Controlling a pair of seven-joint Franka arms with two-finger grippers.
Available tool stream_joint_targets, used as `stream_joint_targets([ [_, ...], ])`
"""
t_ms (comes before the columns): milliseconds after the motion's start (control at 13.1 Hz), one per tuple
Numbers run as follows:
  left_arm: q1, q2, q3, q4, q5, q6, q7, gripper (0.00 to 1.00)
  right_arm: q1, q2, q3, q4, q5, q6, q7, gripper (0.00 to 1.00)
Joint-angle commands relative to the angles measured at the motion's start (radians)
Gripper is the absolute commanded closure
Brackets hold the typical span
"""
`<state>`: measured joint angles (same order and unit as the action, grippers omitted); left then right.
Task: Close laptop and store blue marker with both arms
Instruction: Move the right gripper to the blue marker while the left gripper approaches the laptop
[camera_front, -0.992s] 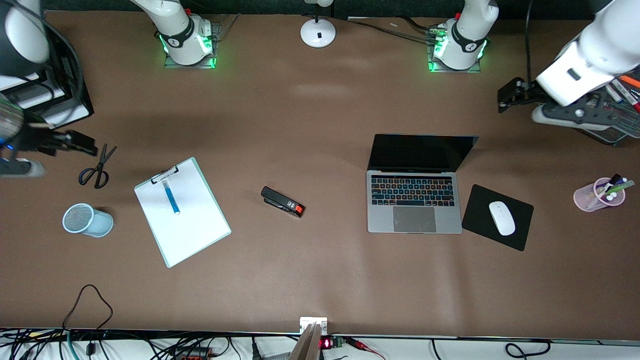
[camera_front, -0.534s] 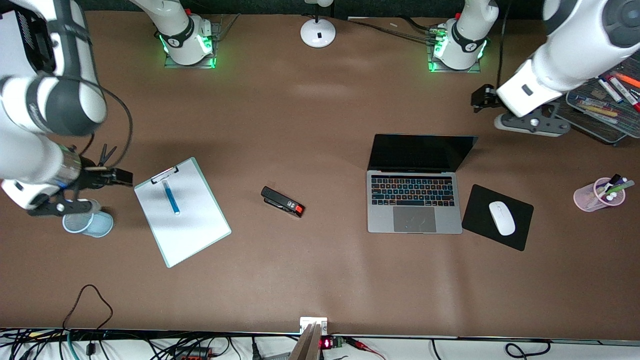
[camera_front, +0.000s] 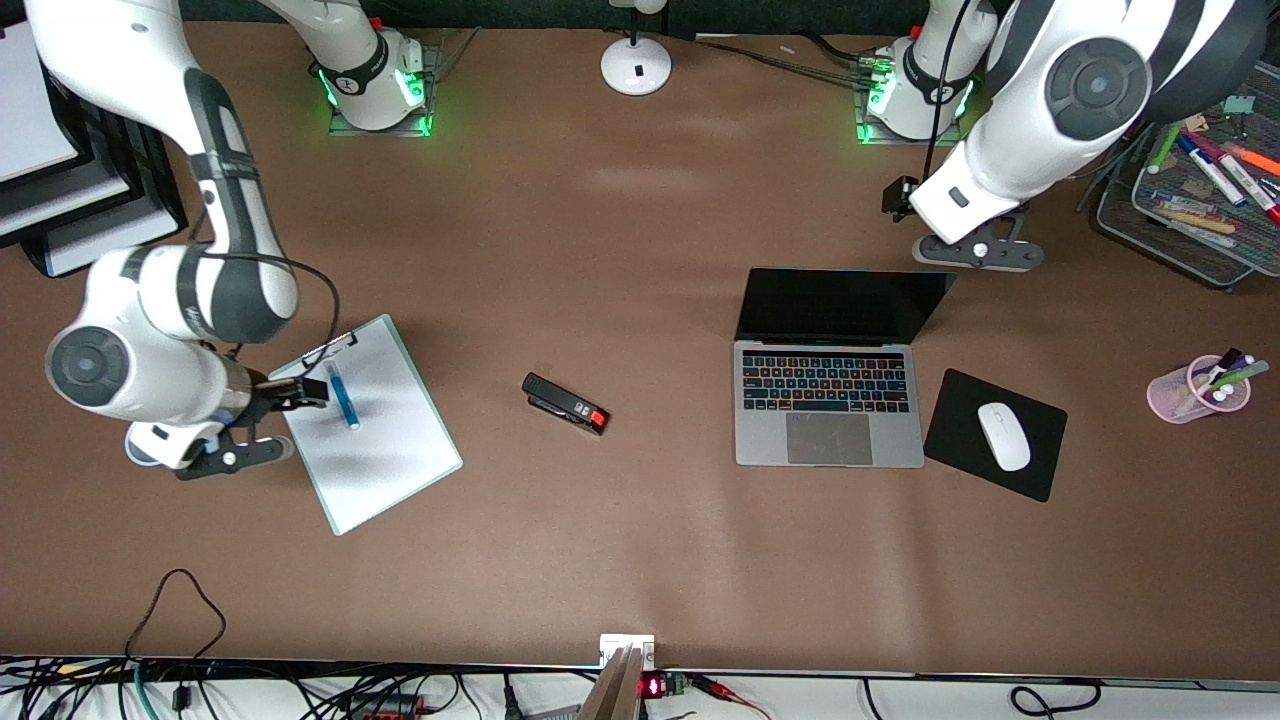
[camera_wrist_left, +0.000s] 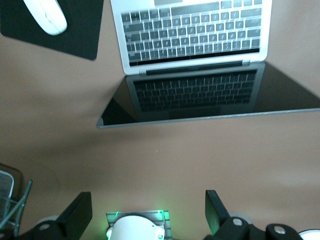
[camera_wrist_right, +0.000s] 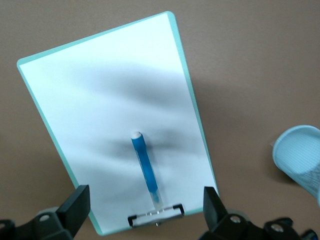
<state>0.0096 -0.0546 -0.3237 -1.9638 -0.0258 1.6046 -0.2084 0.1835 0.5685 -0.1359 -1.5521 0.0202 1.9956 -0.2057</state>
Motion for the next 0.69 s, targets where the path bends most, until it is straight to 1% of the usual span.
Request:
stream_joint_targets([
  [0, 0.001, -0.011, -0.012, -0.062, -0.032, 0.015, -0.005, 0.00, 0.004, 0.043, 0.001, 0.004, 0.018, 0.054, -0.070, 0.00],
  [153, 0.001, 0.004, -0.014, -0.092, -0.043, 0.035, -0.005, 0.00, 0.004, 0.076, 0.001, 0.003, 0.023, 0.109, -0.115, 0.00],
  [229, 0.001, 0.005, -0.014, -0.119, -0.071, 0.067, -0.005, 0.00, 0.004, 0.085, 0.001, 0.003, 0.038, 0.123, -0.115, 0.00],
  [381, 0.000, 0.006, -0.014, -0.173, -0.078, 0.142, -0.019, 0.00, -0.001, 0.115, 0.001, 0.004, 0.101, 0.137, -0.118, 0.00],
  [458, -0.003, 0.006, -0.015, -0.193, -0.078, 0.174, -0.023, 0.00, 0.001, 0.128, 0.001, 0.004, 0.112, 0.137, -0.120, 0.00],
  [610, -0.007, 0.024, -0.052, -0.205, -0.080, 0.207, -0.075, 0.00, 0.008, 0.134, 0.001, 0.004, 0.104, 0.129, -0.123, 0.00],
])
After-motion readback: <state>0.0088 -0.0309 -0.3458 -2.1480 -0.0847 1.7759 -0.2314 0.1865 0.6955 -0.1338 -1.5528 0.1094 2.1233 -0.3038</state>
